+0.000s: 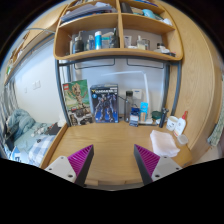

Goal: Fold towel

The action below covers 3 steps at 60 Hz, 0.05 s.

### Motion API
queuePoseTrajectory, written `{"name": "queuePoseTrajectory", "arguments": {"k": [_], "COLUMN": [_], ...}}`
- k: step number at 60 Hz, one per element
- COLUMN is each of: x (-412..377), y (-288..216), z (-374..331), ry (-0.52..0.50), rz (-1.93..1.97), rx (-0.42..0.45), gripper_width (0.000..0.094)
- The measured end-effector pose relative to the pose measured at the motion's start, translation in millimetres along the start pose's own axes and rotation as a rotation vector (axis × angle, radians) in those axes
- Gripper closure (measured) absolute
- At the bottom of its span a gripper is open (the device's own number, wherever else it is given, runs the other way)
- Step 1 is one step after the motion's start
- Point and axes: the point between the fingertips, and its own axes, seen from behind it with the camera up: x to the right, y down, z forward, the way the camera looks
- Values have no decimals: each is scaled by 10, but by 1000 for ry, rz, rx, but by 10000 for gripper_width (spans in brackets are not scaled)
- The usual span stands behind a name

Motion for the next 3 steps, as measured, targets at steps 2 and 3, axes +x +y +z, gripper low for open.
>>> {"name": "queuePoseTrajectory", "arguments": {"k": [2, 3], "x": [-12, -22], "y": [24, 33], "z": [-5, -11], "ry": [-1, -1], "rz": [1, 1], "rx": [-2, -4], "gripper_width": [122, 124]}}
